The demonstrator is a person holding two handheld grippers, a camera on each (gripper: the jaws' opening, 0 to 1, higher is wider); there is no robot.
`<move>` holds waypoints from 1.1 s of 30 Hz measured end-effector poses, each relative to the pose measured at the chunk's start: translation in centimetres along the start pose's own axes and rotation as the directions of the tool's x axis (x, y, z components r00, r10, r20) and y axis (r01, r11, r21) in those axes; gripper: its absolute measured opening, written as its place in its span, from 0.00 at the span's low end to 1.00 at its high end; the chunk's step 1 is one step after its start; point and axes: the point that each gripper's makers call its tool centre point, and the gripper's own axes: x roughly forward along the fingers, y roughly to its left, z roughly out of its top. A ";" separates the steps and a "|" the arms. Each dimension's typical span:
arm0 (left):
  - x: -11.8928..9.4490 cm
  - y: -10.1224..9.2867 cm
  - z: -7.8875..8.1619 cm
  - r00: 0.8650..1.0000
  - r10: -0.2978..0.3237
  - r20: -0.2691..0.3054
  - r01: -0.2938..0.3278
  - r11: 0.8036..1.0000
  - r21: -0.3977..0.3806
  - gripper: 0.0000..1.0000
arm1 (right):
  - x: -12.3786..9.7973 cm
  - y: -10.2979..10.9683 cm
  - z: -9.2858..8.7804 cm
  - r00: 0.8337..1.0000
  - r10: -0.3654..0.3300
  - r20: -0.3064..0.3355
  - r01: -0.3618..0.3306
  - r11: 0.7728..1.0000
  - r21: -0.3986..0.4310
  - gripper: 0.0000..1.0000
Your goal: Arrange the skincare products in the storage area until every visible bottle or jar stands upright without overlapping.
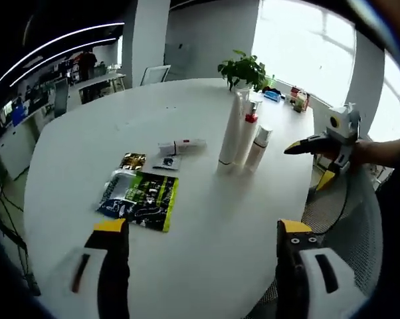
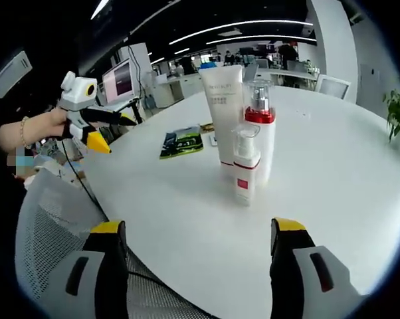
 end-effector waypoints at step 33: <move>11.5 2.5 8.0 0.974 -0.146 -0.171 0.194 0.929 0.314 0.83 | 0.0 -0.5 -0.3 1.000 -0.016 -0.006 0.016 0.999 0.051 0.88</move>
